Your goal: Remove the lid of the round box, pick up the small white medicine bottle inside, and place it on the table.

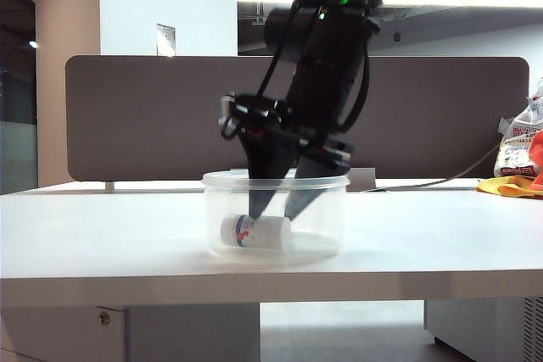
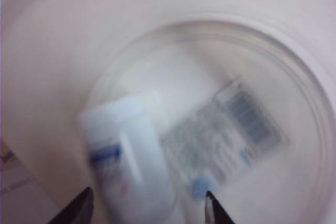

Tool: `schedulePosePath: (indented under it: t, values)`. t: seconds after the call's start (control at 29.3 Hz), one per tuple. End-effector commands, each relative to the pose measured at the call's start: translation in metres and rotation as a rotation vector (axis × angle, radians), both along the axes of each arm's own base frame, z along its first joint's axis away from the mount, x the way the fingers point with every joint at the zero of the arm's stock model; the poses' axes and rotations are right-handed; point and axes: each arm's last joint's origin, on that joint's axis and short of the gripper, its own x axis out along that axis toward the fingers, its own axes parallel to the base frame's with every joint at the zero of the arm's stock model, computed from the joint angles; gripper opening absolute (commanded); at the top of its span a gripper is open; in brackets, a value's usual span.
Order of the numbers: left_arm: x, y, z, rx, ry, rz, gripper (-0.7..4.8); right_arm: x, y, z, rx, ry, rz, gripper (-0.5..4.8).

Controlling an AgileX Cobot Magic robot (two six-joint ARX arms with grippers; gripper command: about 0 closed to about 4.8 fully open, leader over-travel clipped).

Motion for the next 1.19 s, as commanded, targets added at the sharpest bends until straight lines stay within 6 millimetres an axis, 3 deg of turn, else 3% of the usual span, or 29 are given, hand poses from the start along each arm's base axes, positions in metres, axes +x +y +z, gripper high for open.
schedulePosePath:
  t: [0.03,0.51,0.65,0.78,0.85,1.09,1.19]
  values:
    - [-0.0012,0.0019,0.0010,0.000,-0.007,0.007,2.63,0.0000,0.0017,-0.0061,-0.013,0.018,0.008,2.71]
    - [-0.0004,0.0026,0.0010,0.015,-0.024,0.037,2.63,0.0028,0.0026,-0.0107,-0.033,-0.003,-0.003,2.68]
    - [-0.0003,0.0026,0.0010,0.016,-0.025,0.039,2.63,0.0036,0.0032,-0.0104,-0.026,-0.012,-0.003,2.05]
    - [-0.0003,0.0026,0.0010,0.016,-0.025,0.039,2.63,0.0040,0.0035,-0.0102,-0.022,-0.014,-0.010,1.96]
    - [-0.0003,0.0026,0.0010,0.016,-0.025,0.039,2.63,0.0040,0.0035,-0.0102,-0.022,-0.014,-0.010,1.50]
    - [-0.0003,0.0027,0.0010,0.027,-0.038,0.032,2.63,0.0044,0.0028,-0.0102,-0.044,-0.029,-0.019,1.42]
    - [-0.0003,0.0027,0.0010,0.028,-0.039,0.031,2.63,0.0047,0.0030,-0.0099,-0.044,-0.031,-0.020,1.06]
